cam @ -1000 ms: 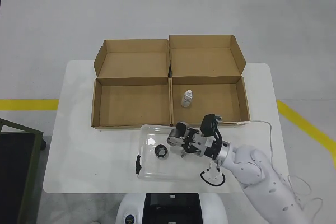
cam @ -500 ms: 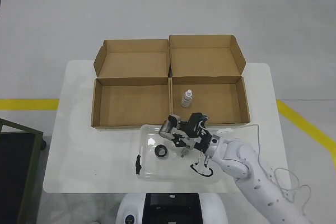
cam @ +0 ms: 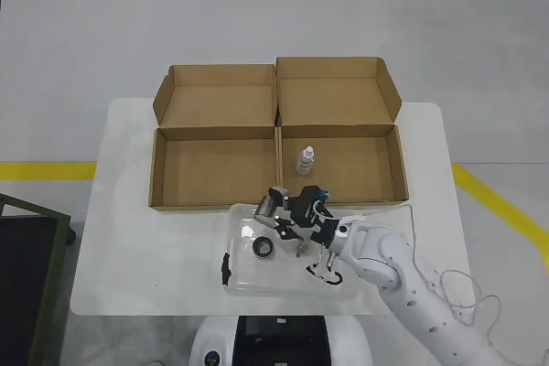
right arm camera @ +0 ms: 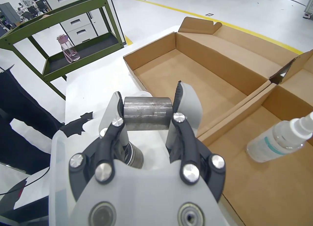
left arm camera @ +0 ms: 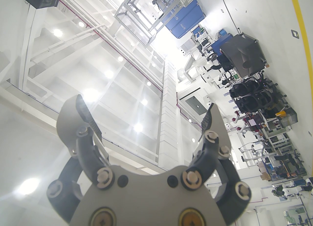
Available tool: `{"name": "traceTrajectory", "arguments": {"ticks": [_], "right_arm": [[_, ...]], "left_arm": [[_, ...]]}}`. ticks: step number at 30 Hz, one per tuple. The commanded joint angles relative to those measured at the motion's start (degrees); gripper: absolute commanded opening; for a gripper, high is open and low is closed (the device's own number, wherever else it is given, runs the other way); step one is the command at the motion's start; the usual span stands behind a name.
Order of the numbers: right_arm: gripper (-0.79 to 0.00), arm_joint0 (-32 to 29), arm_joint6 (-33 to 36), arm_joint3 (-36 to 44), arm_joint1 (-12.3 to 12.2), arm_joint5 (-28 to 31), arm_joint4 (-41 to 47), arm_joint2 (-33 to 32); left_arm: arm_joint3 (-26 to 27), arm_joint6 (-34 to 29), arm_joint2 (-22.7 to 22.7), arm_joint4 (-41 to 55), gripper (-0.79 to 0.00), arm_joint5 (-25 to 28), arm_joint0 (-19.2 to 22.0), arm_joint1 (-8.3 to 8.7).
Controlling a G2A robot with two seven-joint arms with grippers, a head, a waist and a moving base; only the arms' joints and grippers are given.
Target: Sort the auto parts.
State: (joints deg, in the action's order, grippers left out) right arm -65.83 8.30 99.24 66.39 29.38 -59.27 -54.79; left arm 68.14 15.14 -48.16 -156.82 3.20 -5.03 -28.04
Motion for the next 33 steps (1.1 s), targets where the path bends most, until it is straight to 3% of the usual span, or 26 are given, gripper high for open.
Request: {"name": "traceTrajectory", "arguments": {"ticks": [1,18,33], "right_arm": [[-0.785,0.00,0.00,0.00,0.00,0.00,0.00,0.00],[-0.785,0.77,0.83,0.79,0.35,-2.11,-1.01,0.41],[-0.785,13.43,6.63,-7.68,4.25,-8.60,-1.20,7.59]], "left_arm": [[0.00,0.00,0.00,0.00,0.000,0.00,0.00,0.00],[0.00,0.00,0.00,0.00,0.000,0.00,0.00,0.00],[0.00,0.00,0.00,0.00,0.000,0.00,0.00,0.00]]}}
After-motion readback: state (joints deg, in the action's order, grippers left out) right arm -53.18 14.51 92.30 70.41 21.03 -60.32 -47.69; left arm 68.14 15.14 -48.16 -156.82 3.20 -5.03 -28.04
